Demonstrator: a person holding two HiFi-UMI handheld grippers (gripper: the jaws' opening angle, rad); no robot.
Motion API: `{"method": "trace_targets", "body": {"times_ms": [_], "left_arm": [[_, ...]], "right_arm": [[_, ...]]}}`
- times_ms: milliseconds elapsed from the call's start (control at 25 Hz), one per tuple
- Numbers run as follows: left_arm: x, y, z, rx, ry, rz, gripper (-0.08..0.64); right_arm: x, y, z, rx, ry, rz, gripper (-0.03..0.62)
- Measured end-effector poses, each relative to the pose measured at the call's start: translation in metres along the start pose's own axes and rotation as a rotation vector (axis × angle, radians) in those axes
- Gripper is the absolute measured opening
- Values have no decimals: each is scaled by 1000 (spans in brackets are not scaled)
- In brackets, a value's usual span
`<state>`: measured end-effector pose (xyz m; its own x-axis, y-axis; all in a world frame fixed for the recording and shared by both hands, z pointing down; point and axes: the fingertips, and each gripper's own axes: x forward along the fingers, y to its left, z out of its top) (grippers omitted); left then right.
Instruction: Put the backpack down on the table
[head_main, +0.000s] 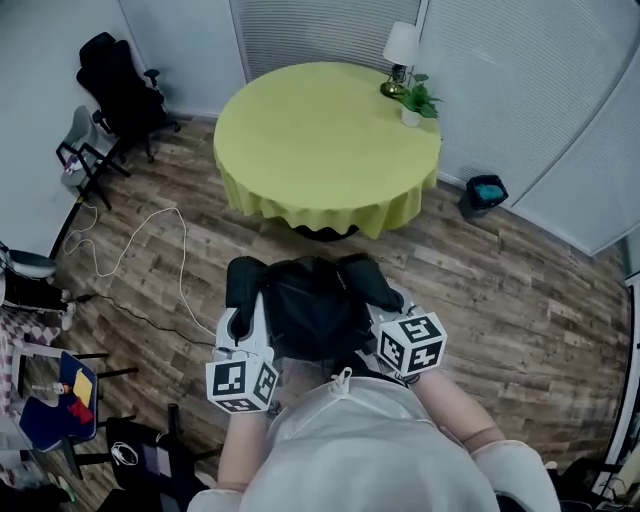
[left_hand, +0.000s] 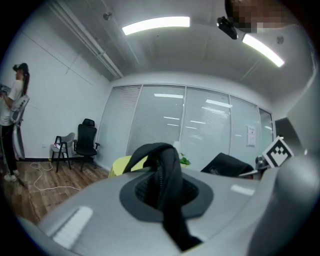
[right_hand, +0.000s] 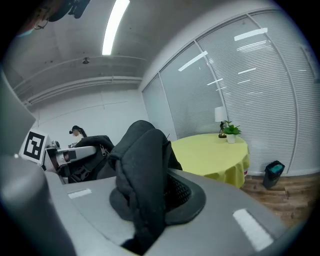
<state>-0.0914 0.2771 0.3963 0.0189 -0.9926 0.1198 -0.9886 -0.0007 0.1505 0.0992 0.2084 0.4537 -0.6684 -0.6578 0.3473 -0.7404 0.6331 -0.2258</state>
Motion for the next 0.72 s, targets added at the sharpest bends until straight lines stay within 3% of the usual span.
{"method": "trace_targets", "body": {"times_ms": [320, 720], "left_arm": [[114, -7, 23, -46, -54, 85, 18], [241, -6, 40, -41, -12, 30, 18]], "right_arm": [[74, -91, 69, -19, -19, 81, 31], [148, -171, 114, 51, -13, 34, 31]]}}
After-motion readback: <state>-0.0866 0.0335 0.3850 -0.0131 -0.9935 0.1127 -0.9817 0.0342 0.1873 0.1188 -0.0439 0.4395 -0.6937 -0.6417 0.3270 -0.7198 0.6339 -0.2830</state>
